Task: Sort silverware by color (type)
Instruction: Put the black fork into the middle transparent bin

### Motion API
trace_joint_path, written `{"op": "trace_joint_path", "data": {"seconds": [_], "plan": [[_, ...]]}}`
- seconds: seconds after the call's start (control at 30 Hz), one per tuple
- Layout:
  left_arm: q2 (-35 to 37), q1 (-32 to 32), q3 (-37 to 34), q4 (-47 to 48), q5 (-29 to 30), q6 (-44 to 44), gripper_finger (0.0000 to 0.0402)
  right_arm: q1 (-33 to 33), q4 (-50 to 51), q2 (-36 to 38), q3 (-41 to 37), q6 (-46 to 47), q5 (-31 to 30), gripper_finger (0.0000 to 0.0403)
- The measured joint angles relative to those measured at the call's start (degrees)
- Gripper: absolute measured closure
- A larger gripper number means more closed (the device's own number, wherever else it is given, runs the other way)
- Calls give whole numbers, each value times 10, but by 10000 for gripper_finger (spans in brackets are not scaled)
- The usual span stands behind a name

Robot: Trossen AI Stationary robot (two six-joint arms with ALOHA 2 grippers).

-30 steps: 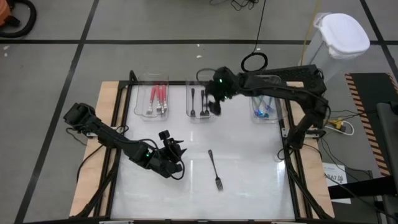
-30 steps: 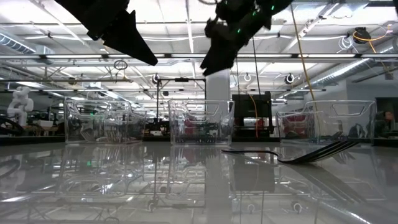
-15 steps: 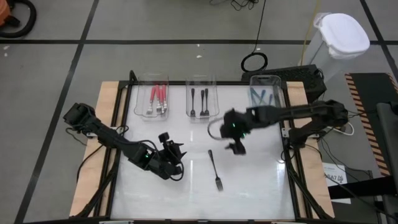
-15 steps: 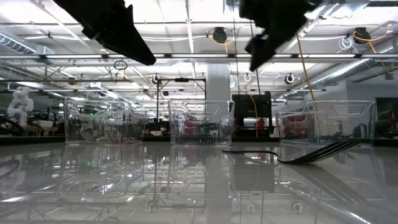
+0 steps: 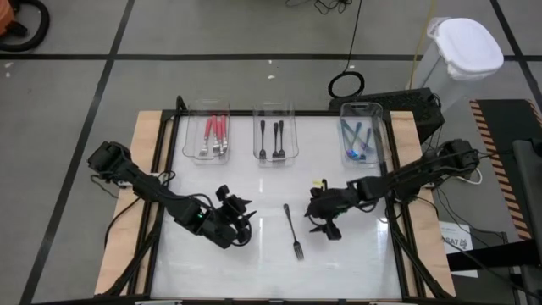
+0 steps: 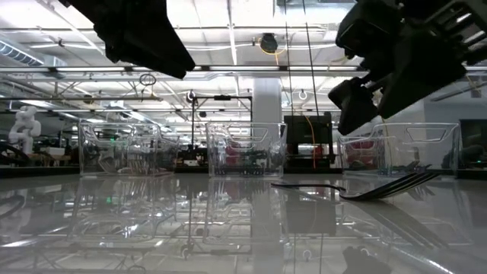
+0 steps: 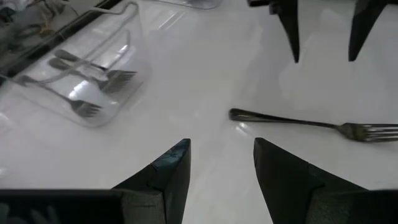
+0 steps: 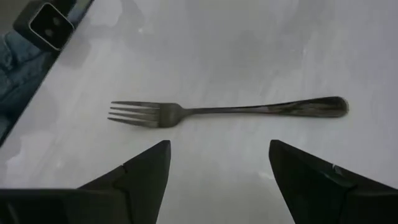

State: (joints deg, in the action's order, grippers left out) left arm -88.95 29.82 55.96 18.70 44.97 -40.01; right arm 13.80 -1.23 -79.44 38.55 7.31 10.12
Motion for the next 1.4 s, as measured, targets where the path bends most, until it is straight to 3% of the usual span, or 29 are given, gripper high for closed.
{"op": "trace_joint_path", "data": {"seconds": [0.17,0.43,0.67,0.83,1.0,1.2,1.3,1.4], "plan": [[-25,5,0,-58,-3,14,226,25,-55,-3,-28,34,-30,134],[-73,4,0,-168,-67,75,226,86,-93,-4,-44,62,-86,134],[-79,4,0,-184,-75,75,226,145,-154,-13,-44,66,-88,152],[-78,7,0,-188,-75,74,226,175,-241,-67,-43,33,-86,198],[-78,7,0,-188,-95,74,226,180,-237,-103,-36,26,-84,259],[-78,7,0,-187,-99,74,226,178,-264,-128,-34,24,6,344],[-78,7,0,-187,-99,74,226,178,-296,-151,-34,14,19,387],[-78,7,0,-187,-99,74,226,177,-303,-177,-24,4,19,396]]}}
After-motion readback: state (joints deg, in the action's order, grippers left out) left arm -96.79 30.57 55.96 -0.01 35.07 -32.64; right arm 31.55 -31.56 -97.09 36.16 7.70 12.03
